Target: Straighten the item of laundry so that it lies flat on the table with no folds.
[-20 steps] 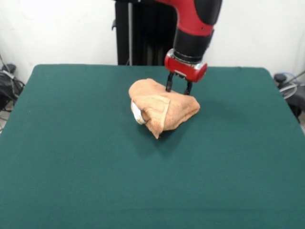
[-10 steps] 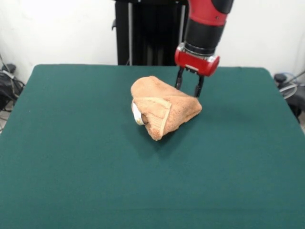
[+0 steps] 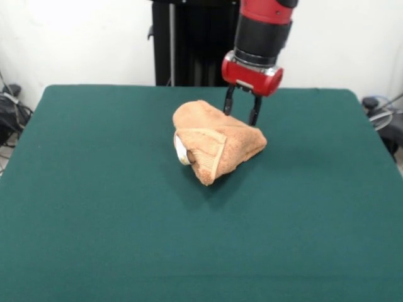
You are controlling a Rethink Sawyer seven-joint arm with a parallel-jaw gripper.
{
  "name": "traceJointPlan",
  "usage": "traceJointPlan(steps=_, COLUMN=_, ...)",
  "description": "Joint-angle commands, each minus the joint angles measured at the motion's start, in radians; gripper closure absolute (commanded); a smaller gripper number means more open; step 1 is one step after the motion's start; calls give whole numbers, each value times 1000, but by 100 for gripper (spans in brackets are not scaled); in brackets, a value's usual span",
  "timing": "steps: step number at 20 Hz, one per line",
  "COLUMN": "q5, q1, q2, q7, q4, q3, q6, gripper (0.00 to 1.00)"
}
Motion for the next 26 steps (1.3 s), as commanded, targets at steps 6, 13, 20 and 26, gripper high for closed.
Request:
traceJointPlan(steps=6, q5=68, q1=35, q2=-19, q7=180, q4=-87, q3=-32, q6=223, gripper=0)
traceJointPlan(steps=13, q5=74, q1=128, q2=-3, q7=189, q4=-234, q3=-115, q6=353, gripper=0)
traceJointPlan(steps=20, q5=50, q1=117, q2=24, q7=198, q4=-310, q3=-153, q6=420, gripper=0)
traceJointPlan(steps=26, q5=45, q1=78, q2=8, q7=199, q4=-321, q3=-158, q6=458, gripper=0)
